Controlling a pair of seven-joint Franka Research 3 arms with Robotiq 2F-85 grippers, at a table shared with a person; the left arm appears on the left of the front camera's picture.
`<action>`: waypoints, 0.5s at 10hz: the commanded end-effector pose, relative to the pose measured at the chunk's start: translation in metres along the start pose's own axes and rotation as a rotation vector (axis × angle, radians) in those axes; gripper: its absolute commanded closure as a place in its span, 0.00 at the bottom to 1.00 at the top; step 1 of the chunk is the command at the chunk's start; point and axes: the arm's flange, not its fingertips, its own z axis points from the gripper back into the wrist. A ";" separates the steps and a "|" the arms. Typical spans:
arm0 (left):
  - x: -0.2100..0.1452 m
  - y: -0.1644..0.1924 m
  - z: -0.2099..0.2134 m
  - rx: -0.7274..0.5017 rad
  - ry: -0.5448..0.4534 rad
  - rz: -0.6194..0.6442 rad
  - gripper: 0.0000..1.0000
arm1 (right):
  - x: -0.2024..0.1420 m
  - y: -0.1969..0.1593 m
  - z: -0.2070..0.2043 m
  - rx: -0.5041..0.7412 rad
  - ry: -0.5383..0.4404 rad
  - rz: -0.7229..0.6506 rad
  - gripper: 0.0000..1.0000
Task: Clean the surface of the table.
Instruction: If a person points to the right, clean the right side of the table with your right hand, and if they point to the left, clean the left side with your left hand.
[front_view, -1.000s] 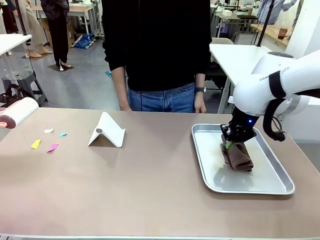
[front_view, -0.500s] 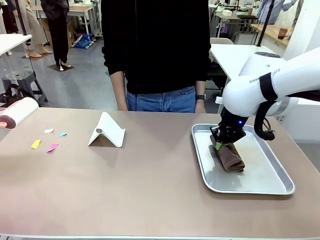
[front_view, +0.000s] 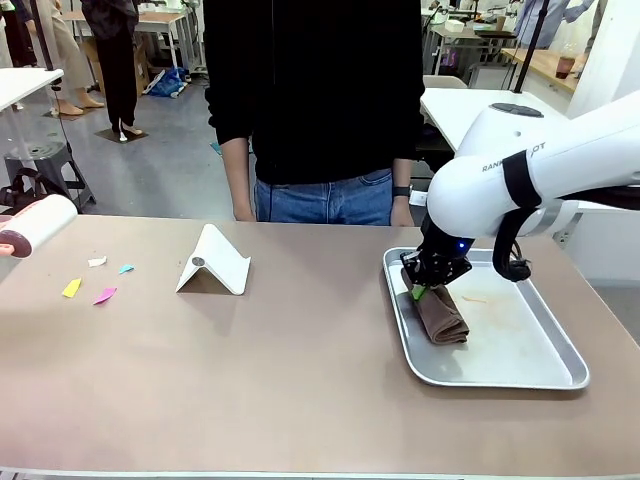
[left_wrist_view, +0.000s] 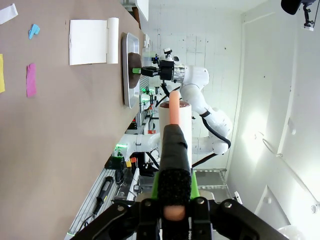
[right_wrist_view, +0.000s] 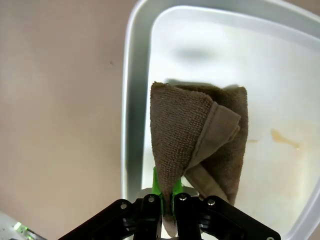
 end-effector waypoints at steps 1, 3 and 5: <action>-0.005 -0.003 0.002 -0.005 0.006 -0.019 1.00 | -0.005 -0.004 -0.010 -0.085 -0.027 0.038 0.93; -0.005 -0.003 0.002 -0.005 0.006 -0.019 1.00 | -0.005 -0.010 -0.019 -0.179 -0.011 0.043 0.93; -0.005 -0.003 0.002 -0.005 0.006 -0.019 1.00 | -0.005 -0.024 -0.025 -0.224 0.007 0.017 0.93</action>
